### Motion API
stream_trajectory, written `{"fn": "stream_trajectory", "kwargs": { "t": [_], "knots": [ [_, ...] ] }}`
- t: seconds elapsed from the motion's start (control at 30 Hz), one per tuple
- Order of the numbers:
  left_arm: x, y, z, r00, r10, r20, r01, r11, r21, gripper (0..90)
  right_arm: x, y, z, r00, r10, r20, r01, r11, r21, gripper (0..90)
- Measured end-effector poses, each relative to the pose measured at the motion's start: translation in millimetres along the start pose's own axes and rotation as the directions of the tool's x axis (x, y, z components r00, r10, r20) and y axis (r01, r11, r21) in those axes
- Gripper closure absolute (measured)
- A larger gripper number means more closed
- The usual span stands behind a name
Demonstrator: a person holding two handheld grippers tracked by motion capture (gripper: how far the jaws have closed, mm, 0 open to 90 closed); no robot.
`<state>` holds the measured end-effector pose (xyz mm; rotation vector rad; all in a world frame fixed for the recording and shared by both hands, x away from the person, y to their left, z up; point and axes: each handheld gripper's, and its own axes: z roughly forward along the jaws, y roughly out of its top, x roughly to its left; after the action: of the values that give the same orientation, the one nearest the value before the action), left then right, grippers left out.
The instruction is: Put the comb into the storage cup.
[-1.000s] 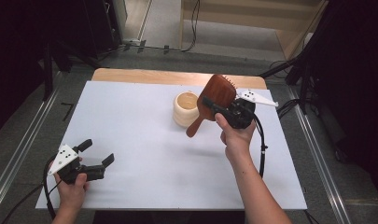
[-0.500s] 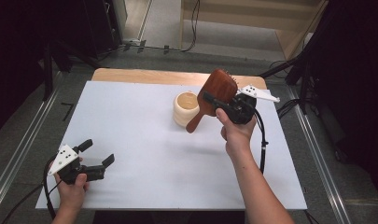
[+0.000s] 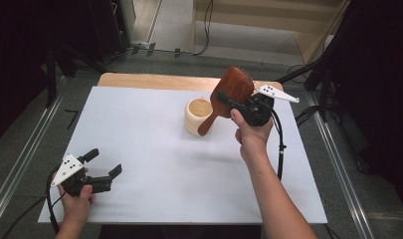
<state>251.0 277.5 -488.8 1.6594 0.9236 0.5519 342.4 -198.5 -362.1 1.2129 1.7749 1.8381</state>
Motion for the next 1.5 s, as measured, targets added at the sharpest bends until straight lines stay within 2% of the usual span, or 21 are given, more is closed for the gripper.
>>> {"fn": "stream_trajectory", "kwargs": {
  "t": [0.47, 0.87, 1.03, 1.23, 1.5],
  "knots": [
    [-0.1, -0.1, -0.4, 1.0000, 0.001, 0.001, -0.001, 1.0000, -0.002, 0.0, -1.3, 8.0, 8.7, 1.0000, -0.005, 0.004, 0.005, 1.000, -0.001, 50.2],
    [-0.3, -0.1, -0.6, 1.0000, 0.003, 0.000, -0.003, 1.0000, -0.002, 0.0, -12.4, 11.5, 12.0, 0.9994, 0.032, 0.014, -0.031, 0.999, -0.007, 50.2],
    [-3.1, 0.1, 0.5, 0.9995, 0.032, -0.001, -0.032, 0.9994, 0.010, 0.0, -18.0, 11.8, 12.4, 0.9988, 0.045, 0.019, -0.045, 0.999, -0.015, 50.2],
    [-2.1, -0.1, 0.1, 0.9998, 0.018, -0.004, -0.018, 0.9998, 0.001, 0.0, -22.3, 13.0, 15.2, 0.9977, 0.061, 0.027, -0.061, 0.998, -0.015, 50.2],
    [-1.7, 0.0, 0.0, 0.9999, 0.016, 0.001, -0.016, 0.9999, 0.002, 0.0, -24.8, 19.9, 19.3, 0.9978, 0.057, 0.036, -0.056, 0.998, -0.021, 50.2]
  ]
}}
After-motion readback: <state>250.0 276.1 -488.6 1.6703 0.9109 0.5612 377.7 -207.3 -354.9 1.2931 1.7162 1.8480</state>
